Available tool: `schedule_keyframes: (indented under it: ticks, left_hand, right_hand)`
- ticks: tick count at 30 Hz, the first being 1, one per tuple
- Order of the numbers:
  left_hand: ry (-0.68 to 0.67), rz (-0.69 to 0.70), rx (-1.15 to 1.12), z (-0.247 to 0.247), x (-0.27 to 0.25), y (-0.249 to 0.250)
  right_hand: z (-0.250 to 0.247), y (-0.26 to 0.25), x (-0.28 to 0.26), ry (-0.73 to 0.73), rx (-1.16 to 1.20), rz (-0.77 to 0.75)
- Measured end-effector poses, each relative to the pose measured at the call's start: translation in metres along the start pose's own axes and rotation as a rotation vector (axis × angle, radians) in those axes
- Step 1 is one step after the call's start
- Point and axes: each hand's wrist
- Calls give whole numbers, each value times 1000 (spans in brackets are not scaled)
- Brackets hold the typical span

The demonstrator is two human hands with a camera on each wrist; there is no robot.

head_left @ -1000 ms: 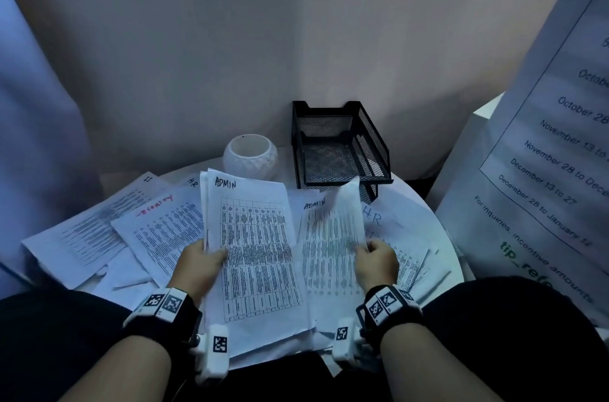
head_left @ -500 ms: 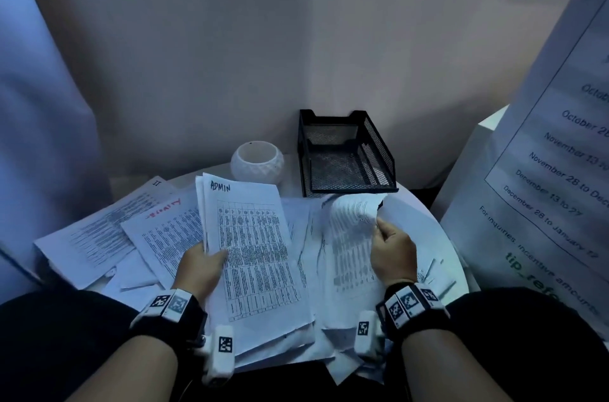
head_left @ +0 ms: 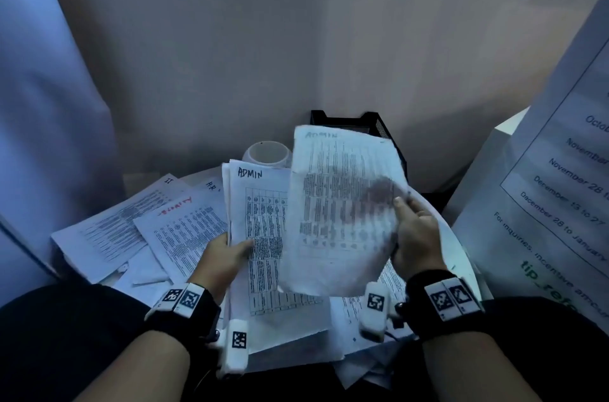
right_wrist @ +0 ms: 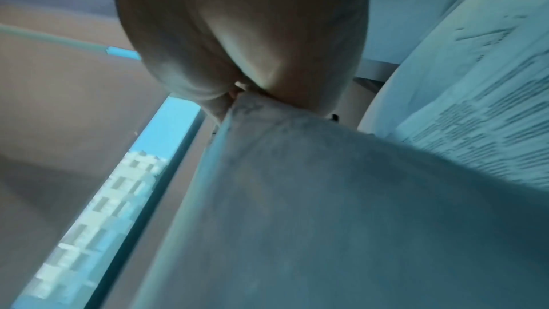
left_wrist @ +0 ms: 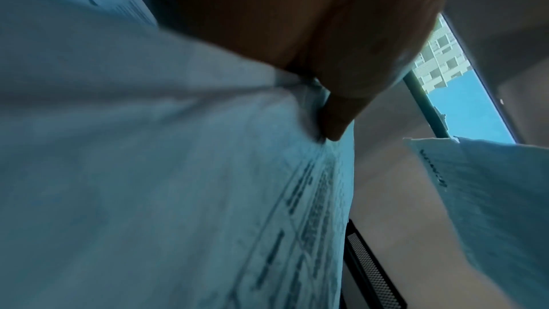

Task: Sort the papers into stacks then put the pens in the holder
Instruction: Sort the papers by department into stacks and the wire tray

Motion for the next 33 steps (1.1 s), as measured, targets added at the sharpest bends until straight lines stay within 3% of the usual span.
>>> schedule_keyframes:
  ticks: [3, 6, 9, 12, 14, 18, 22, 27, 33]
  left_hand:
    - [-53, -35, -138, 2, -2, 7]
    - [-64, -29, -186, 2, -7, 11]
    - [-45, 35, -114, 3, -19, 17]
    - [-162, 138, 99, 5, -36, 23]
    - [-109, 205, 212, 7, -38, 24]
    - [33, 306, 143, 11, -38, 34]
    - [-28, 300, -29, 10, -37, 39]
    - [-80, 261, -59, 4, -31, 32]
    - [-105, 196, -160, 3, -24, 20]
  right_hand:
    - [-8, 41, -7, -35, -197, 182]
    - [-5, 68, -19, -119, -406, 265]
    - [8, 71, -31, -173, -490, 256]
    - [19, 73, -40, -276, -468, 291]
    - [23, 70, -42, -299, -501, 220]
    - [32, 49, -41, -262, -463, -41]
    - [36, 36, -43, -269, -427, -209]
    - [35, 42, -47, -237, -311, -238]
    - [43, 49, -55, -241, -231, -139]
Point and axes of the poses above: each hand's wrist, its own x-axis towards the middle knuckle, its own z-axis out of the palm, y = z × x, and after that the axes turned 11 degrees about -z, right-handed
